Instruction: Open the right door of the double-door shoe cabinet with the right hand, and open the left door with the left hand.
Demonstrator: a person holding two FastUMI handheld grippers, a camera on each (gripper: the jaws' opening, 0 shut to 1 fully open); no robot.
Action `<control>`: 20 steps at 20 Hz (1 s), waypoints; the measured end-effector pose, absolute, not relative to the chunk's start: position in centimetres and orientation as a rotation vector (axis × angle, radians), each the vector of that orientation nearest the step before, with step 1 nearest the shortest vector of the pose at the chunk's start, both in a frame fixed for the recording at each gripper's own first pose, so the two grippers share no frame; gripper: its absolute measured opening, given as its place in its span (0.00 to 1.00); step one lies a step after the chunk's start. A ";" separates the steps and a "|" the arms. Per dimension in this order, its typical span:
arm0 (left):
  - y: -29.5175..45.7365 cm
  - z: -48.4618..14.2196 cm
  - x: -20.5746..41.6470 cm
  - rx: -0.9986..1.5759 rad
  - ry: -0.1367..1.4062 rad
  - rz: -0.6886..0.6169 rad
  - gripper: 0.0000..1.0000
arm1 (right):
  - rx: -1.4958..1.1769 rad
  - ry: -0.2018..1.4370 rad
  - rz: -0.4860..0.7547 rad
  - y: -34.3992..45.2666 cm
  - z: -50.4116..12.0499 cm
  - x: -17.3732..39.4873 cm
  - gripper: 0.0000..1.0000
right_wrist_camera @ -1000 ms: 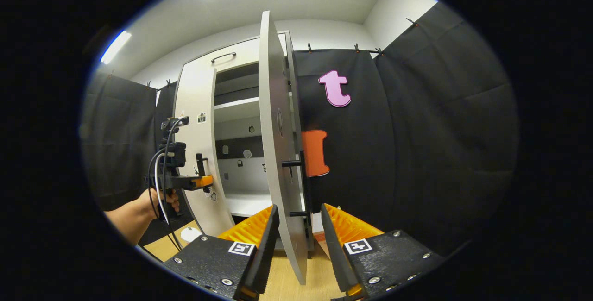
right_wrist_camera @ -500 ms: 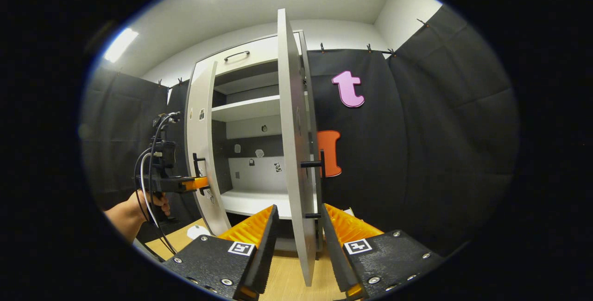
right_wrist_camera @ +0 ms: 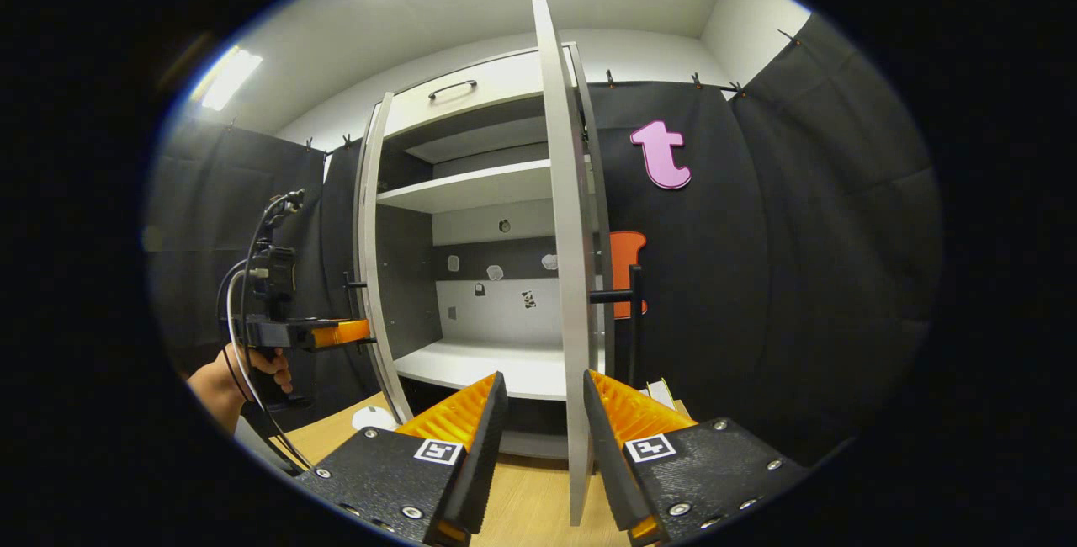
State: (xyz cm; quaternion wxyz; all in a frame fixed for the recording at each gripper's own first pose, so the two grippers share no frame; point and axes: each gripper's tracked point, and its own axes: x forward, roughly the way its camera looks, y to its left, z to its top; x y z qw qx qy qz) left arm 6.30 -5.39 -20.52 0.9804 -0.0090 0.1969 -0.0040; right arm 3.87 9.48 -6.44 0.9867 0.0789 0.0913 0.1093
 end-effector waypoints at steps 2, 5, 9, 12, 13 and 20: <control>-4.7 -20.3 5.5 -0.019 0.397 0.002 0.20 | 0.149 0.185 0.229 10.1 -6.4 4.1 0.56; -3.2 -19.6 4.5 0.003 0.398 0.027 0.20 | 0.117 0.166 0.239 10.6 -5.7 4.1 0.56; -0.1 -18.9 2.8 0.011 0.401 0.069 0.16 | 0.106 0.107 0.273 12.4 -4.1 3.1 0.56; 3.2 -18.6 1.8 0.037 0.397 0.131 0.13 | 0.095 0.074 0.319 14.1 -2.8 2.8 0.60; 4.1 -18.4 1.4 0.048 0.397 0.146 0.12 | 0.089 0.068 0.330 14.5 -2.4 3.1 0.56; 8.1 -17.2 -0.8 0.078 0.383 0.215 0.09 | 0.076 0.075 0.392 18.0 -2.8 4.7 0.56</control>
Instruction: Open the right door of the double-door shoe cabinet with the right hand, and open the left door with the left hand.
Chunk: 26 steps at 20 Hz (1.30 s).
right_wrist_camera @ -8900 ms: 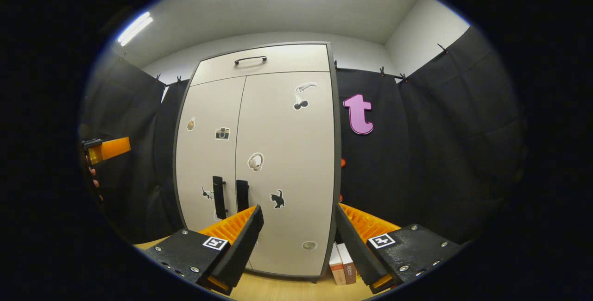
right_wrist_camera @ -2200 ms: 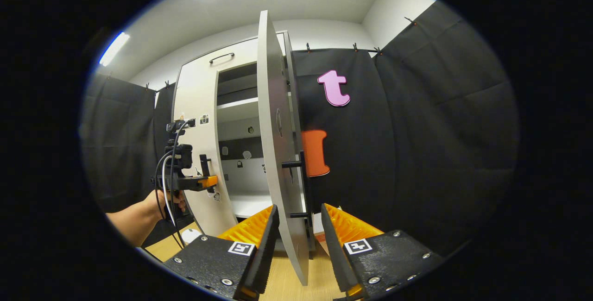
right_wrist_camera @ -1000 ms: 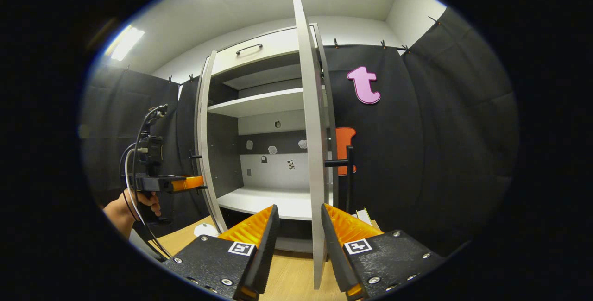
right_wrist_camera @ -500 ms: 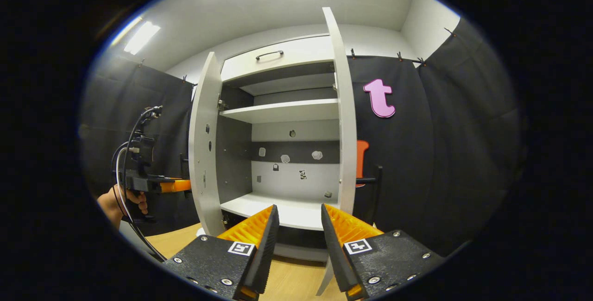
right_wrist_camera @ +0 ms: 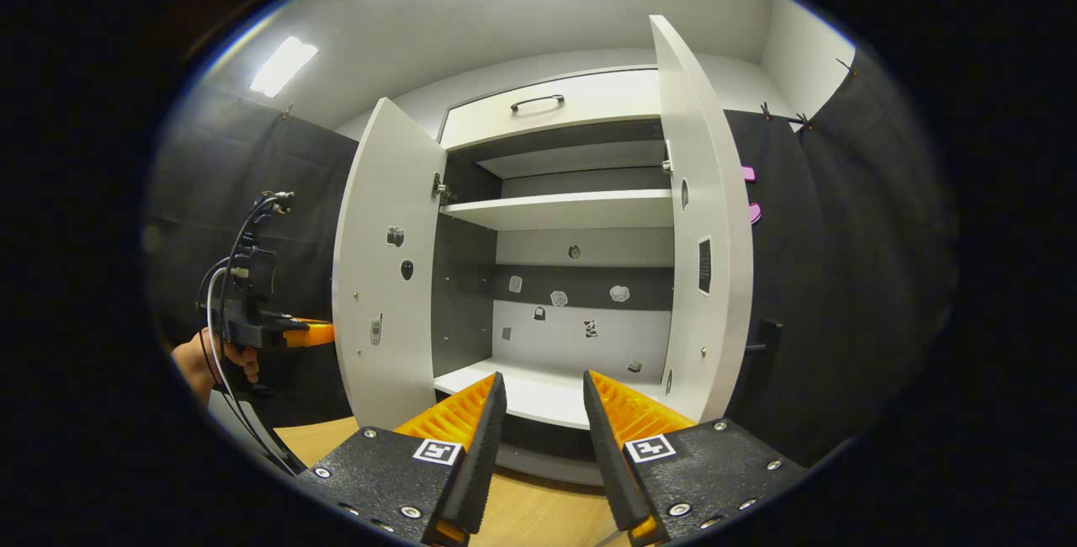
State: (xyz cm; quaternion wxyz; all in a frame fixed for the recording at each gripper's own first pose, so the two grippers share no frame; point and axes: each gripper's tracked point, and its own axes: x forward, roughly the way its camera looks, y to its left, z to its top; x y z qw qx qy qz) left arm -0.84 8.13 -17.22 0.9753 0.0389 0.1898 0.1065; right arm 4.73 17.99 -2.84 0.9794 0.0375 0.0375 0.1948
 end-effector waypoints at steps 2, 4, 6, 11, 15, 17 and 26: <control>9.7 -17.1 -1.4 0.079 0.389 0.249 0.08 | 0.063 0.069 0.397 18.3 -2.6 4.8 0.57; 11.7 -16.4 -2.4 0.124 0.381 0.308 0.07 | 0.055 0.066 0.396 18.6 -2.5 5.2 0.57; 11.7 -16.2 -2.9 0.084 0.376 0.299 0.07 | 0.043 0.069 0.392 18.6 -2.4 5.2 0.57; 10.7 -13.1 -4.4 0.104 0.305 0.262 0.08 | -0.006 0.058 0.351 17.5 -1.9 5.2 0.60; 9.4 -11.3 -4.5 0.097 0.275 0.235 0.19 | -0.033 0.047 0.305 16.3 -1.3 5.5 0.66; 8.4 -10.7 -4.5 0.081 0.266 0.218 0.39 | -0.032 0.041 0.291 15.6 -0.9 5.3 0.67; 2.8 -7.2 -3.8 0.017 0.194 0.096 0.87 | -0.011 0.006 0.271 14.4 1.6 4.7 0.74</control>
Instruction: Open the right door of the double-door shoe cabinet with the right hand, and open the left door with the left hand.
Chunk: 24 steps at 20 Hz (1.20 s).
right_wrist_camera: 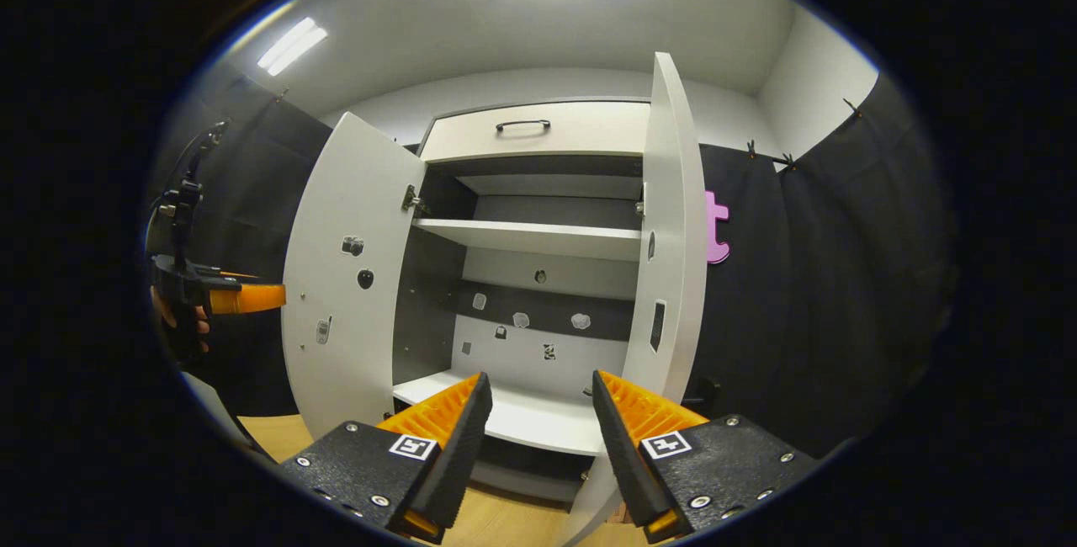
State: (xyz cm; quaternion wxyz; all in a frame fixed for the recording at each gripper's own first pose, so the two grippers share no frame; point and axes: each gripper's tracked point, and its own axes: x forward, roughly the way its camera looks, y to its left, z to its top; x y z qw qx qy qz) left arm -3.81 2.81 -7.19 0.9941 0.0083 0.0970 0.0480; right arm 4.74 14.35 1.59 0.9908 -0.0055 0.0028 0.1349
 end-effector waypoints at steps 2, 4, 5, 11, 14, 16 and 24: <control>2.0 -5.9 -3.8 0.015 0.164 0.075 0.92 | -0.003 -0.015 0.272 14.6 2.1 4.7 0.74; 1.8 -4.7 -3.8 0.038 0.136 0.076 0.94 | 0.004 -0.029 0.267 14.4 2.6 4.9 0.74; 2.0 -4.2 -3.7 0.048 0.125 0.084 0.95 | 0.007 -0.032 0.266 14.3 2.8 5.0 0.73; 3.2 -2.5 -3.6 0.052 0.097 0.125 0.95 | 0.034 -0.073 0.237 13.8 4.4 5.9 0.77; 3.5 -2.0 -3.4 0.056 0.085 0.141 0.95 | 0.050 -0.082 0.249 14.2 4.7 6.1 0.77; 3.2 -2.1 -3.2 0.049 0.087 0.126 0.95 | 0.043 -0.092 0.248 14.2 4.8 6.2 0.77; 2.6 -1.4 -3.2 0.028 0.063 0.107 0.95 | 0.046 -0.101 0.272 15.2 4.9 6.2 0.79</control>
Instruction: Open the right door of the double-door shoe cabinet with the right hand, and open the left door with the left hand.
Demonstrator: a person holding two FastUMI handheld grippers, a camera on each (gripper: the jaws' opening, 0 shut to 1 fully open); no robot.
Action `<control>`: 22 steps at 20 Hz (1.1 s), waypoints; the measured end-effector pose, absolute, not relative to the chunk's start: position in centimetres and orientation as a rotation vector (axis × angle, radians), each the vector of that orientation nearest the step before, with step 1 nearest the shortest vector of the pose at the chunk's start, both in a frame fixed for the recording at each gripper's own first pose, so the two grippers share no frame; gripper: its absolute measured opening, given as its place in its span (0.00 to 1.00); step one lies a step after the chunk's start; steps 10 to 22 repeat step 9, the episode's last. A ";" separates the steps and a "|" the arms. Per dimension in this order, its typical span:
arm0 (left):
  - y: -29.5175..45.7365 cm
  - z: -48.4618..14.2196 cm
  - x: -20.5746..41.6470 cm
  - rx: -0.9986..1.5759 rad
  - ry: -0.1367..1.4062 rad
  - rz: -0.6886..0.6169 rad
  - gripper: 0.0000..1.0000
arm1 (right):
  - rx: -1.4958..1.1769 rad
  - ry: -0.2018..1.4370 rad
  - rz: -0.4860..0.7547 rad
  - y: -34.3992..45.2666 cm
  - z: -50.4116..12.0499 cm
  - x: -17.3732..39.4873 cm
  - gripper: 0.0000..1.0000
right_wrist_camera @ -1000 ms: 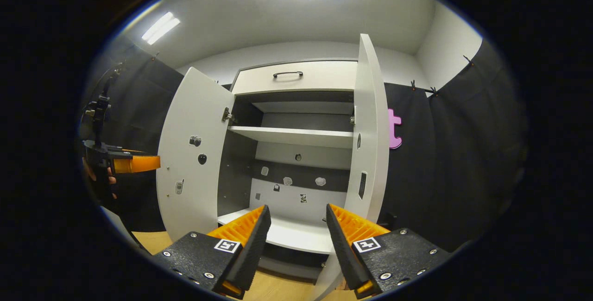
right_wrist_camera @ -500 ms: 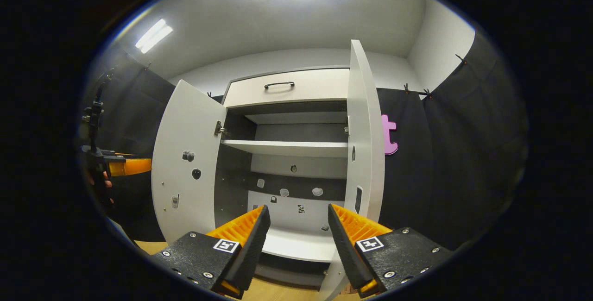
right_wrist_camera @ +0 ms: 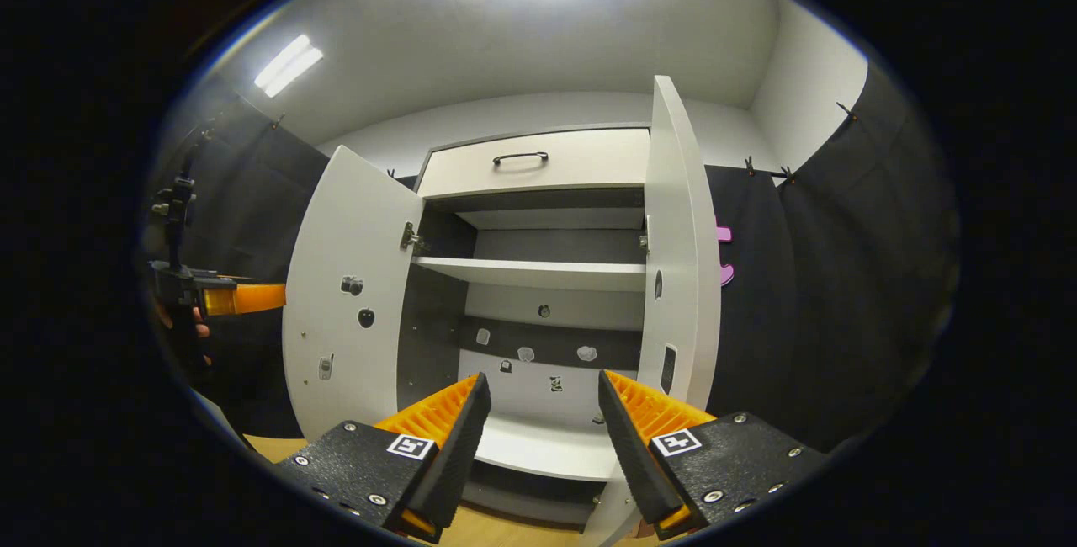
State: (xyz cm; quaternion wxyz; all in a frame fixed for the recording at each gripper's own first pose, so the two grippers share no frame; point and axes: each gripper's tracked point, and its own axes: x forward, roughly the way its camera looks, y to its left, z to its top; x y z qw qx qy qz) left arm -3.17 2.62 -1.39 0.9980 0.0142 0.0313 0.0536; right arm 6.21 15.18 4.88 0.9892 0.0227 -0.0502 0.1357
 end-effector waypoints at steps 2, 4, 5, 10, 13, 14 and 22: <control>2.7 -1.1 -3.4 0.025 0.056 0.111 0.96 | 0.048 -0.098 0.275 15.3 4.7 6.1 0.79; 3.0 -0.9 -3.5 0.033 0.056 0.121 0.96 | 0.043 -0.097 0.274 15.2 4.6 6.1 0.79; 3.2 -0.7 -3.5 0.036 0.053 0.126 0.96 | 0.042 -0.097 0.274 15.2 4.7 6.1 0.80; 3.6 0.0 -3.8 0.059 0.042 0.149 0.96 | 0.060 -0.100 0.277 15.0 4.8 5.8 0.80; 3.6 0.0 -3.8 0.059 0.042 0.149 0.96 | 0.060 -0.100 0.277 15.0 4.8 5.8 0.80; 3.6 0.0 -3.8 0.059 0.042 0.149 0.96 | 0.060 -0.100 0.277 15.0 4.8 5.8 0.80; 3.6 0.0 -3.8 0.059 0.042 0.149 0.96 | 0.060 -0.100 0.277 15.0 4.8 5.8 0.80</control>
